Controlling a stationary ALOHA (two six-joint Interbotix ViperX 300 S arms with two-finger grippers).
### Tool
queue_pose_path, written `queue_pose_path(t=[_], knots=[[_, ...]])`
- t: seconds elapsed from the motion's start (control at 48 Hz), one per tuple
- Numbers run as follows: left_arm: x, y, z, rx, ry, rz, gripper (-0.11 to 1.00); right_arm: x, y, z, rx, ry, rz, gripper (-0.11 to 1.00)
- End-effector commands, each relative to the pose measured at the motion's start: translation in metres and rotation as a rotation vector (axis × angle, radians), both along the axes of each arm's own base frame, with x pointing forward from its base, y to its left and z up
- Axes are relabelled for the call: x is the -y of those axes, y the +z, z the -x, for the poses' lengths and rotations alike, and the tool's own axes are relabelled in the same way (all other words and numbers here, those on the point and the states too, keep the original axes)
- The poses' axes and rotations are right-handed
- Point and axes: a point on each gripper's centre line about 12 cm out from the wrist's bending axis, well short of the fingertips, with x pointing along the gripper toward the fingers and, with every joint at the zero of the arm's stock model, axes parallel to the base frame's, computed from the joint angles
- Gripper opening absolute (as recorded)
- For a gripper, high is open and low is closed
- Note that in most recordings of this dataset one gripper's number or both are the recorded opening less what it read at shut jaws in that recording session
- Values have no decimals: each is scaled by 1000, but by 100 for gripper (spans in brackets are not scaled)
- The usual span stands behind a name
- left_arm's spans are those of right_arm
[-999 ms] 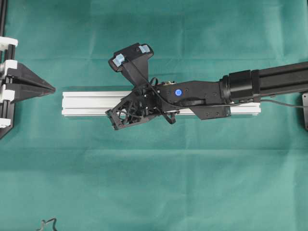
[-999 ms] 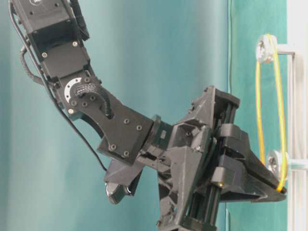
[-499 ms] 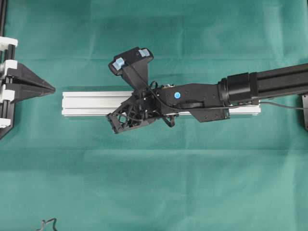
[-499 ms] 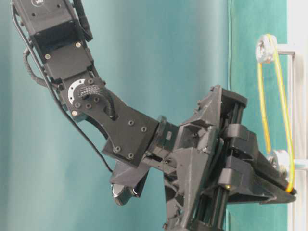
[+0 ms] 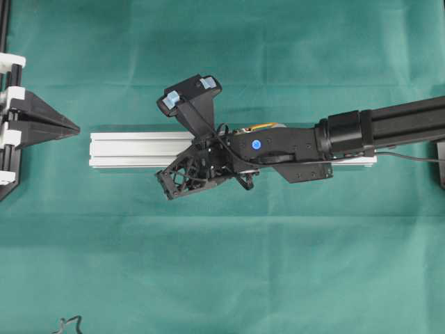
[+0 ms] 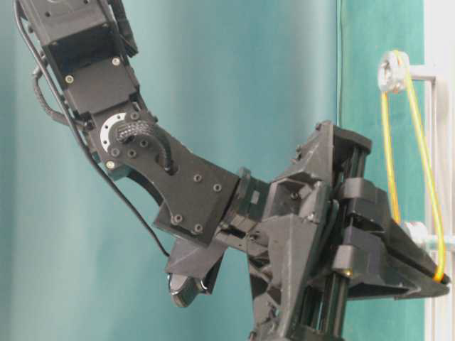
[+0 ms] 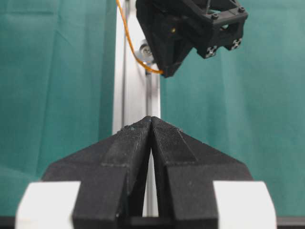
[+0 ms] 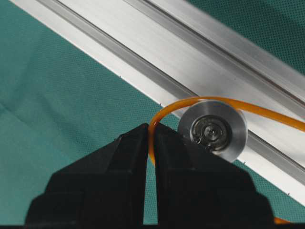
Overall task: Hook the rubber onto the shaft.
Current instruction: 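Pull the band past the left peg and lower it around the peg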
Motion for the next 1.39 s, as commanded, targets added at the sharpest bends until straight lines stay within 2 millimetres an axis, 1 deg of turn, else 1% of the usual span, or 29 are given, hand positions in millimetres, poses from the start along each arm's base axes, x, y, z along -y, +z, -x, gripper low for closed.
queue_pose_path(t=[0.0, 0.479, 0.77, 1.249, 1.311, 1.374], knots=[[1, 12, -3, 29, -2, 0, 0, -5, 23, 3, 39, 10, 0, 7], [0, 11, -4, 25, -1, 0, 0, -2, 33, 31, 25, 19, 19, 7], [0, 11, -4, 25, 0, 1, 0, -2, 32, 46, 12, 29, 25, 7], [0, 11, -4, 23, 0, 1, 0, -1, 31, 47, 27, 42, 32, 7], [0, 11, -4, 25, 0, 1, 0, -1, 31, 47, 24, 44, 33, 11], [0, 11, -4, 23, -1, 0, 0, -1, 31, 47, 24, 41, 32, 22]])
